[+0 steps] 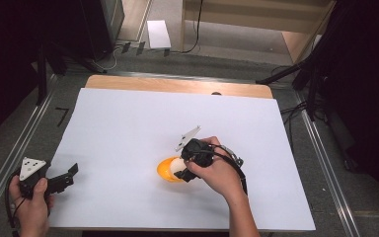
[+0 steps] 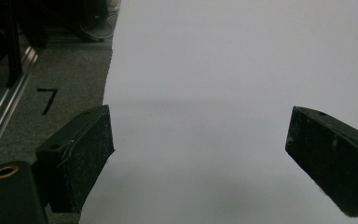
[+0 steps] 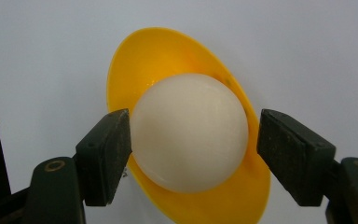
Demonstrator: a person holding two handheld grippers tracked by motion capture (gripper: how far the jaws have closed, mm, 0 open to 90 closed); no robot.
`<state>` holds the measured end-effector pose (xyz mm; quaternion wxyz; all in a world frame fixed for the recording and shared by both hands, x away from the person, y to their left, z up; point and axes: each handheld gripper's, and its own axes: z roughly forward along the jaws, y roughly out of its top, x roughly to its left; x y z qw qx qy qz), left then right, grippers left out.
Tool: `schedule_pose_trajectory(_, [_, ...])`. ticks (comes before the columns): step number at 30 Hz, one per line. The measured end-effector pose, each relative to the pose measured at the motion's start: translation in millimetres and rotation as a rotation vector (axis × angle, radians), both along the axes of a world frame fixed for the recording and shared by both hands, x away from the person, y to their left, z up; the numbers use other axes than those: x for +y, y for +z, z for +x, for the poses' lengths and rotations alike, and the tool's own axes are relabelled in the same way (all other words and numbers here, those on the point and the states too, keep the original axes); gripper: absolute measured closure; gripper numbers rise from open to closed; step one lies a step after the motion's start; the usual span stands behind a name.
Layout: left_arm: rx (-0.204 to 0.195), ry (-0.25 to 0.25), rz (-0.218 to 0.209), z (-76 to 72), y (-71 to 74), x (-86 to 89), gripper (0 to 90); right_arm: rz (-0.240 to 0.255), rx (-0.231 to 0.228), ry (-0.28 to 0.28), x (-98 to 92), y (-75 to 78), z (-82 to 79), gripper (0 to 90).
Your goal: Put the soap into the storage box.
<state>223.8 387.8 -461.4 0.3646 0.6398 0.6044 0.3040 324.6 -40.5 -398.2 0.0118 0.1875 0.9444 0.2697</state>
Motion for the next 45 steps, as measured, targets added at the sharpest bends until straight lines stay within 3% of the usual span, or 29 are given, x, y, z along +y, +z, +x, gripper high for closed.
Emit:
schedule_pose_trajectory(11, [0.000, 0.000, 0.001, 0.0, 0.0, 0.0, 8.1, 0.032, -0.024, -0.052, -18.7, 3.8, 2.9, 23.2])
schedule_pose_trajectory(27, [0.000, 0.000, 0.001, 0.0, 0.0, 0.0, 8.1, 0.086, -0.096, -0.249, -53.7, 2.3, 7.9, 0.0])
schedule_pose_trajectory(45, [-0.001, 0.001, 0.003, -0.3, 0.1, -0.2, 8.1, 0.113, -0.107, -0.377, -94.1, -11.3, 7.0, 0.0])
